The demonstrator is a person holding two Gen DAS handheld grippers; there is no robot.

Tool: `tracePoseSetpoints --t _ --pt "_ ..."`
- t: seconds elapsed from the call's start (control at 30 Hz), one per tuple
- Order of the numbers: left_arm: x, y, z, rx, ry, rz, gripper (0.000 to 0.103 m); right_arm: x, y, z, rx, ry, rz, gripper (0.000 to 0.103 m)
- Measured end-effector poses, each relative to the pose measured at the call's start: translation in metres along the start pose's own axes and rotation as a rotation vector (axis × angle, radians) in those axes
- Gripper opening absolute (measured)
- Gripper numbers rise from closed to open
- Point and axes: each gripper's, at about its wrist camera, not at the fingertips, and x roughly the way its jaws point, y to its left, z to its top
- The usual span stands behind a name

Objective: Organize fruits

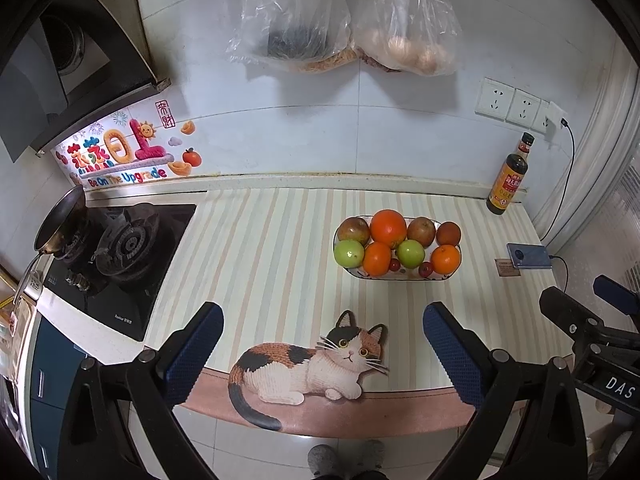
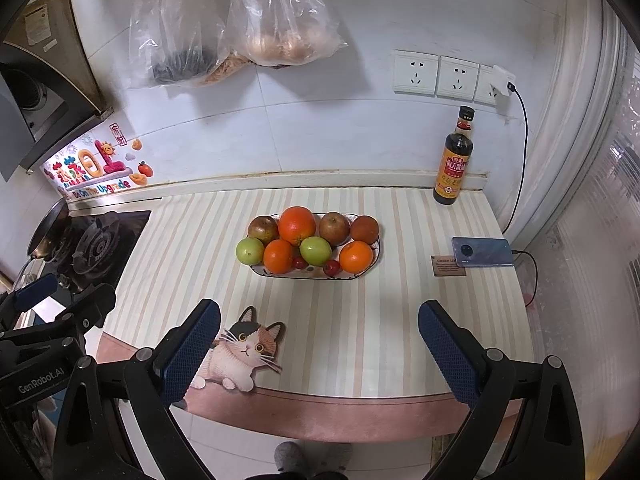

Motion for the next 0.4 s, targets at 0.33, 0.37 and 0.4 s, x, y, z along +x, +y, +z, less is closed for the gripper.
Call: tracePoseSetpoints --t 0.33,0.37,0.4 --pt "-0.0032 -0.0012 -0.0005 0.002 -0.012 0.005 0.103 -0.0009 0.0011 -0.0004 0.000 0.002 0.000 0.101" --pt "-0.0046 -0.0014 -0.0011 0.003 -0.013 0.003 0.103 -0.0011 0.0013 -0.0003 -0.002 0.001 -0.001 0.101" --pt "-0.0053 -0.0004 -0.0026 0.002 -0.012 0.000 0.103 -0.0007 0.0013 -0.0006 -0.003 0.000 -0.002 0.101"
